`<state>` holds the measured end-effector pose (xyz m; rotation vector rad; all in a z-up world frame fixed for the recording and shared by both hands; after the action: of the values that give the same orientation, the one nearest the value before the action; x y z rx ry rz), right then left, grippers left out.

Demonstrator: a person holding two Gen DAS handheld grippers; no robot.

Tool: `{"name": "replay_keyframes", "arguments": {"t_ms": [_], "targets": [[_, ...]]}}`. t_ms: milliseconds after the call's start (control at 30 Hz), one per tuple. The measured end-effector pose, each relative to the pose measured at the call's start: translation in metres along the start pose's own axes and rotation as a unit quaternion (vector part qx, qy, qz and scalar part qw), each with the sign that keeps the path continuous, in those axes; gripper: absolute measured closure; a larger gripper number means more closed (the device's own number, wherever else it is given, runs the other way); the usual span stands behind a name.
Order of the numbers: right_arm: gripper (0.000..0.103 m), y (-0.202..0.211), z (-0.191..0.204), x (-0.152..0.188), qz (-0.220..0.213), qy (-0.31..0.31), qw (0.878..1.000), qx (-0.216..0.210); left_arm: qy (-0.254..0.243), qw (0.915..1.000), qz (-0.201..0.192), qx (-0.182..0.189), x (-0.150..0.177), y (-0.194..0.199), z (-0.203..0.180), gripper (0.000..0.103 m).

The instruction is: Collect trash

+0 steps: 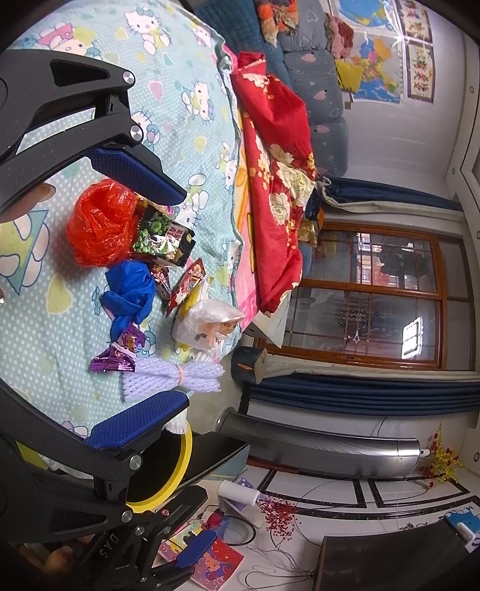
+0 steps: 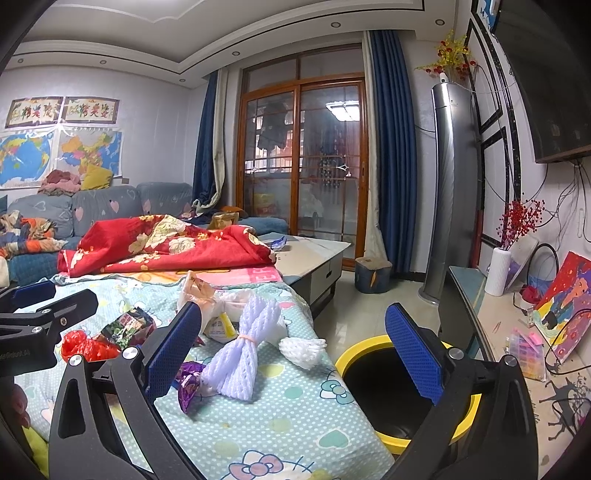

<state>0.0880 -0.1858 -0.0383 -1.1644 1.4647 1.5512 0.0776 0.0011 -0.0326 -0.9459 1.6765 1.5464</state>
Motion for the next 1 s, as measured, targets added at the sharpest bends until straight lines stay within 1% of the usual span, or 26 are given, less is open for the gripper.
{"name": "replay_keyframes", "arguments": {"t_ms": [100, 233, 433, 567, 600, 767, 900, 1000], "targets": [[0.006, -0.002, 0.0, 0.001, 0.001, 0.0, 1.0, -0.001, 0.004, 0.9999, 0.014, 0.004, 0.003, -0.006, 0.004, 0.011], [0.006, -0.005, 0.004, 0.002, 0.005, 0.002, 1.0, -0.009, 0.009, 0.9997, 0.022, 0.005, 0.006, -0.008, 0.008, 0.011], [0.006, -0.01, 0.016, 0.003, 0.018, 0.019, 0.999, -0.028, 0.02, 0.9994, 0.029, -0.006, 0.004, -0.007, 0.023, 0.011], [0.006, -0.016, 0.031, 0.005, 0.032, 0.045, 0.998, -0.043, 0.034, 0.9991, 0.021, -0.018, -0.001, -0.002, 0.041, 0.011], [0.006, -0.017, 0.034, 0.005, 0.034, 0.049, 0.997, -0.047, 0.037, 0.9988, 0.021, -0.026, -0.002, -0.002, 0.047, 0.011], [0.006, -0.025, 0.06, 0.009, 0.058, 0.075, 0.992, -0.078, 0.047, 0.9978, 0.029, -0.037, -0.004, -0.003, 0.066, 0.011], [0.006, -0.033, 0.079, 0.012, 0.08, 0.084, 0.988, -0.102, 0.053, 0.9965, 0.04, -0.051, -0.002, -0.005, 0.087, 0.011], [0.006, -0.04, 0.092, 0.015, 0.099, 0.089, 0.984, -0.118, 0.073, 0.9941, 0.058, -0.056, 0.002, -0.009, 0.111, 0.011]]}}
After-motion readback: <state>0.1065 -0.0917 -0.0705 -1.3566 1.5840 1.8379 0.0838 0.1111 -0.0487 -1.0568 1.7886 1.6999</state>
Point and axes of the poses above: each gripper's, at about its wrist camera, not at the fingertips, and y roughly against the way its jaws point, z to its left, x to its underside, the point moved 8 cm from there along -y, roughly the way its jaws point, and after that the axes turned 9 degrees about z, right-handed, at the moved point
